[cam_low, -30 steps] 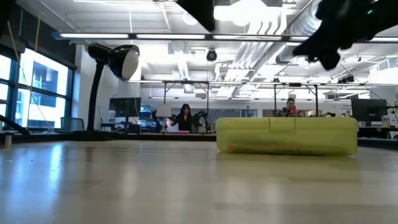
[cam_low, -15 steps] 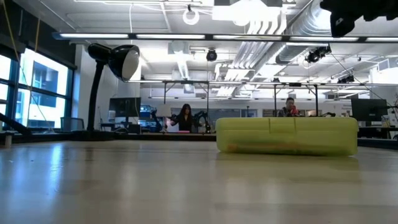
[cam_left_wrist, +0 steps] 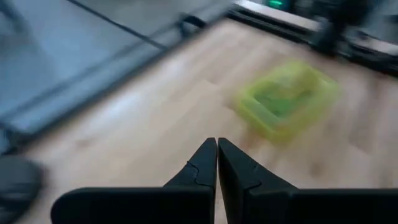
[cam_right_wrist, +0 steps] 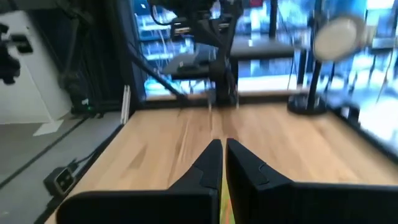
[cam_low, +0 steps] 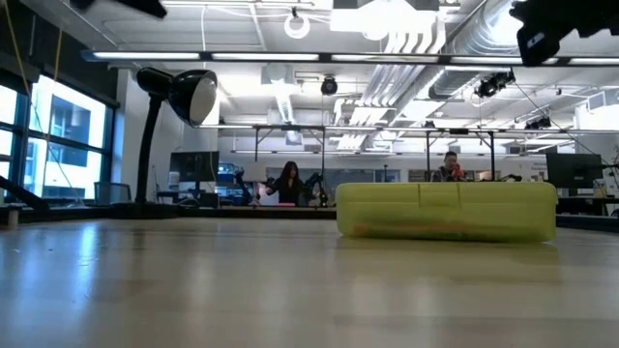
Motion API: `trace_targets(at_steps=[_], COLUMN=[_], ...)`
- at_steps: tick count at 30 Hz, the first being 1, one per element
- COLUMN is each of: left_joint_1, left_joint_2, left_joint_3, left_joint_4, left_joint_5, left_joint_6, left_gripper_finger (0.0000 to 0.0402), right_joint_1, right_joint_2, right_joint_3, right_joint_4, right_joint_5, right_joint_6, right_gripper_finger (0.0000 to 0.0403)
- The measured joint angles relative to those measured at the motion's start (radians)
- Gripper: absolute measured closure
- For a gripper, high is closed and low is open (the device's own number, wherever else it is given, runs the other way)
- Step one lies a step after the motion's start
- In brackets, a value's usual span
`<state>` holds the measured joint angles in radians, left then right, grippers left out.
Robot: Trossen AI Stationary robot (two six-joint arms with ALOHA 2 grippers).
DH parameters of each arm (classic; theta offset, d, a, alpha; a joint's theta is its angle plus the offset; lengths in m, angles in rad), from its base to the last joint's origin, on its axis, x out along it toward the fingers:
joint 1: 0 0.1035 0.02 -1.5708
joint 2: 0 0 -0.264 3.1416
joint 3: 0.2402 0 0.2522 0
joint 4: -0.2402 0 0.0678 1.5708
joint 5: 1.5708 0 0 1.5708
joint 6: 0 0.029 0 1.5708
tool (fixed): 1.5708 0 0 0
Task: Pick & place school supplies into a supply box
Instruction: Return to Home Position
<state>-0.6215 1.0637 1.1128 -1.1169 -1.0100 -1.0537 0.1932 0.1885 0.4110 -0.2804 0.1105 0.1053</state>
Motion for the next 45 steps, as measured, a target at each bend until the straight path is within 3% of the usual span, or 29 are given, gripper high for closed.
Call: trace_targets(at_steps=[4, 7, 10, 15, 18, 27, 36, 39, 45], left_joint_1=[0.0, 0.02, 0.063, 0.187, 0.266, 0.433, 0.509, 0.534, 0.578], left_joint_2=[-0.147, -0.2, -0.239, -0.335, -0.409, -0.624, -0.814, -0.836, -0.847], left_joint_3=[-0.338, -0.526, -0.627, -0.677, -0.72, -0.989, -1.097, -1.097, -1.098], left_joint_4=[0.588, 0.999, 1.208, 1.178, 1.176, 1.556, 1.534, 1.536, 1.497], left_joint_5=[0.203, 0.394, 0.468, 0.458, 0.546, 0.815, 0.845, 0.852, 0.869], left_joint_6=[0.296, 0.55, 0.727, 0.796, 0.82, 0.937, 0.972, 0.985, 1.005], left_gripper_finger=[0.0355, 0.0355, 0.0355, 0.0355, 0.0355, 0.0355, 0.0355, 0.0355, 0.0355], right_joint_1=[0.0, 0.0, 0.0, 0.0, 0.0, 0.0, -0.002, -0.003, -0.003], right_joint_2=[0.001, 0.002, -0.003, -0.047, -0.083, -0.184, -0.184, -0.183, -0.176], right_joint_3=[0.0, 0.0, 0.001, 0.013, 0.003, -0.154, -0.325, -0.396, -0.402], right_joint_4=[-0.08, -0.021, 0.09, 0.091, 0.086, 0.228, 0.425, 0.524, 0.528], right_joint_5=[-0.005, -0.013, -0.081, -0.233, -0.252, -0.288, -0.278, -0.274, -0.238], right_joint_6=[0.046, -0.042, -0.152, -0.194, -0.189, -0.131, -0.11, -0.074, -0.052], right_gripper_finger=[0.0402, 0.0402, 0.0402, 0.0402, 0.0402, 0.0402, 0.0402, 0.0402, 0.0402])
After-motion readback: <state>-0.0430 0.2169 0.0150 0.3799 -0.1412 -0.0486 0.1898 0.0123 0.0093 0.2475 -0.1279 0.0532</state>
